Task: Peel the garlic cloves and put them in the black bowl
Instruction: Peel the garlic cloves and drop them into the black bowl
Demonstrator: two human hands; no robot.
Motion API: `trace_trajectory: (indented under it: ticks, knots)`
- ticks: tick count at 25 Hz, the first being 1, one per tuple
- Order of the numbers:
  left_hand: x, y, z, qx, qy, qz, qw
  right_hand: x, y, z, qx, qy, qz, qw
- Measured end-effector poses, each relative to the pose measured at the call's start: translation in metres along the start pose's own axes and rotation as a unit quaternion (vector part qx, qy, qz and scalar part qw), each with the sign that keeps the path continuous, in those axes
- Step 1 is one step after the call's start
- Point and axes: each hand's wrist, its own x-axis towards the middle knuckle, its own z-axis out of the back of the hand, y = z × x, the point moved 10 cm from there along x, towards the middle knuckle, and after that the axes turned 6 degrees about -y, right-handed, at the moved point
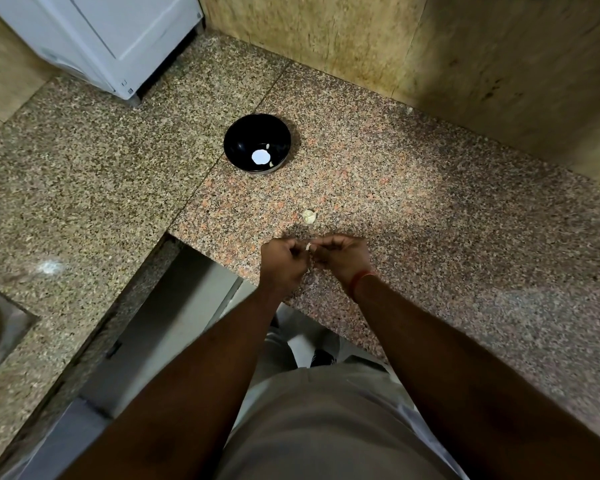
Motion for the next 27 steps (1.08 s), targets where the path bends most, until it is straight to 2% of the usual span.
trace_trajectory:
  ticks: [6,11,14,18,22,24,27]
  knots:
    - [0.000,-0.005,-0.001,0.046,0.001,-0.041,0.998,-0.003,0.013,0.002,-0.083,-0.012,0.078,0.993]
    - [0.000,-0.004,-0.004,0.058,0.001,-0.049,0.997,-0.006,0.028,0.001,-0.192,-0.008,0.192,0.963]
    - [0.000,0.000,-0.005,0.043,-0.009,-0.035,0.998,-0.008,0.033,-0.001,-0.211,-0.002,0.221,0.952]
    - [-0.001,0.006,0.000,-0.027,-0.032,0.028,0.999,-0.003,0.025,0.000,-0.158,0.006,0.185,0.970]
    - [-0.001,0.021,-0.011,-0.083,0.010,0.066,0.994,0.002,0.015,-0.001,-0.093,0.036,0.141,0.985]
    - [-0.001,0.026,-0.013,-0.090,0.023,0.087,0.992,0.003,0.009,-0.002,-0.062,0.052,0.110,0.991]
    - [0.001,0.023,-0.013,-0.072,0.018,0.077,0.994,0.004,0.008,-0.006,-0.059,0.070,0.099,0.991]
